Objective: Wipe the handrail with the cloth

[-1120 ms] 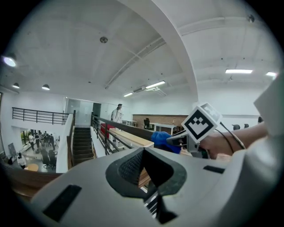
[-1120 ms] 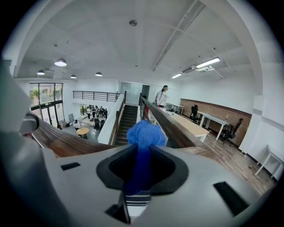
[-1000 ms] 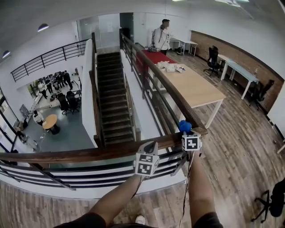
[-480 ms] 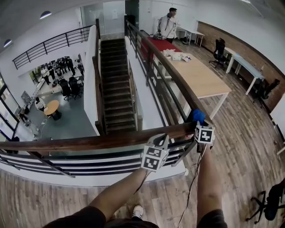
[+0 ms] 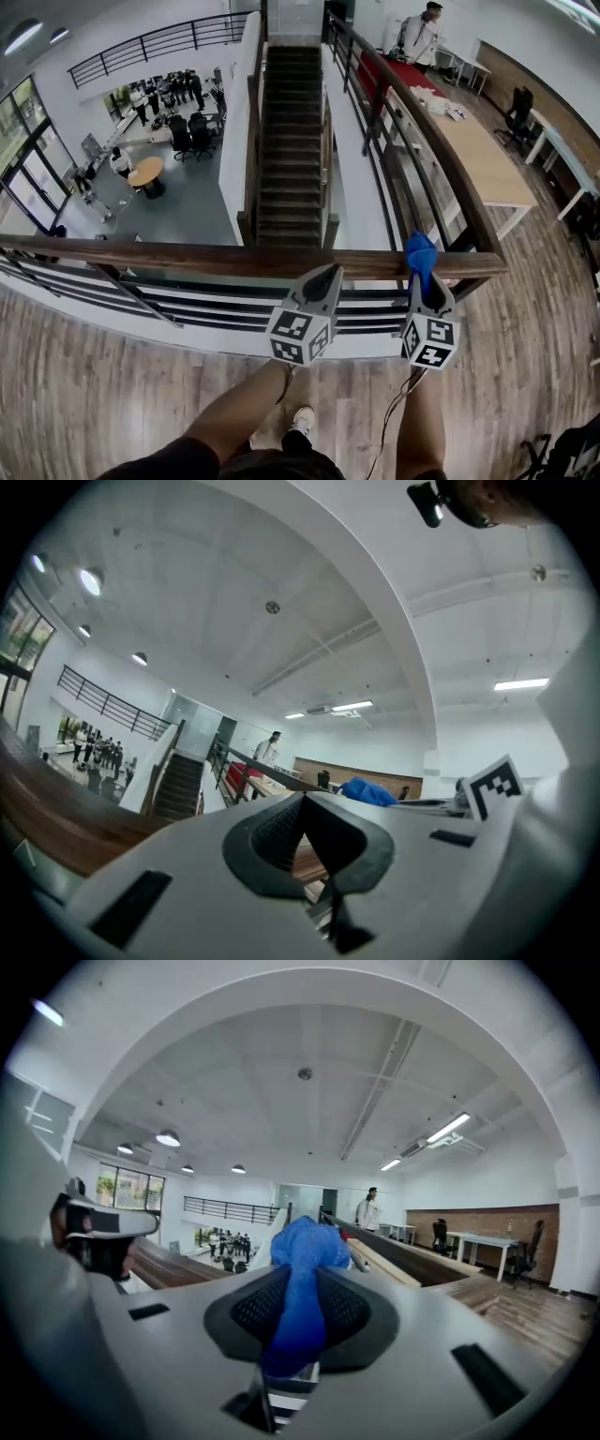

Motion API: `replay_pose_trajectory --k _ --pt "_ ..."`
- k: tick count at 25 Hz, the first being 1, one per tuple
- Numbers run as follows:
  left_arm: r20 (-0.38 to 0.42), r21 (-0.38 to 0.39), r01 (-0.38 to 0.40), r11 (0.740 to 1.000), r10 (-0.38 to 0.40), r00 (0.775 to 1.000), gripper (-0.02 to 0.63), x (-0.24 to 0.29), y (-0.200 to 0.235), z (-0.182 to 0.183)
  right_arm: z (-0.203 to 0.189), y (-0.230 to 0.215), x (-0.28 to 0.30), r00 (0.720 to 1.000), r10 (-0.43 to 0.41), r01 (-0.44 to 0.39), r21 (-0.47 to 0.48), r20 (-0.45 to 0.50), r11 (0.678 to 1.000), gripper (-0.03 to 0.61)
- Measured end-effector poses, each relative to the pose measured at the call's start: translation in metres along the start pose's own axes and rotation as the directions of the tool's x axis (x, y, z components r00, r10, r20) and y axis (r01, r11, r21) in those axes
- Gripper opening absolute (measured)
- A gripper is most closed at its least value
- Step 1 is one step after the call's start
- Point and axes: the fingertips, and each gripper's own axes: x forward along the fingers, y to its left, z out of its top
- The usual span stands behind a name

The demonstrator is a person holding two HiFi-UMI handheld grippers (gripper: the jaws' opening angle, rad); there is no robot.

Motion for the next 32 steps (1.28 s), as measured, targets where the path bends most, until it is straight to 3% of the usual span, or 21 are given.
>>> replay_pose_trajectory --k 5,9,16,21,23,27,32 --pt "0.011 -0.023 -0.15 0.988 0.151 0.989 0.003 -0.095 0.093 0.008 0.005 0.158 -0.011 0.979 0.201 -0.202 0.032 0.034 0.979 0.087" --pt "0.008 -0.028 -0.292 0.956 0.292 0.956 0.003 -0.184 0.176 0.009 0.002 0.3 -0.021 0.919 0.39 -0.392 0.029 0.055 0.92 0.087" --pt "-0.031 0.002 -0.487 0.873 0.487 0.873 0.004 -0.325 0.293 -0.006 -0.017 0.505 -0.045 0.797 0.604 -0.604 -0.032 -0.006 0.796 0.087" --pt "-0.05 0.01 -0.587 0.809 0.587 0.808 0.005 -0.411 0.376 -0.031 -0.052 0.62 -0.031 0.743 0.667 -0.669 -0.039 -0.05 0.742 0.087" --pt "-0.075 0.03 -0.611 0.791 0.612 0.788 0.005 -0.439 0.404 -0.041 -0.064 0.659 -0.022 0.733 0.676 -0.679 -0.024 -0.078 0.733 0.089" --pt "-0.12 0.042 -0.637 0.769 0.637 0.761 0.005 -0.492 0.455 -0.056 -0.086 0.733 -0.002 0.739 0.665 -0.668 0.009 -0.111 0.744 0.089" --pt "-0.146 0.077 -0.629 0.774 0.632 0.761 0.003 -0.528 0.511 -0.059 -0.088 0.825 0.042 0.768 0.628 -0.634 -0.017 -0.123 0.773 0.089"
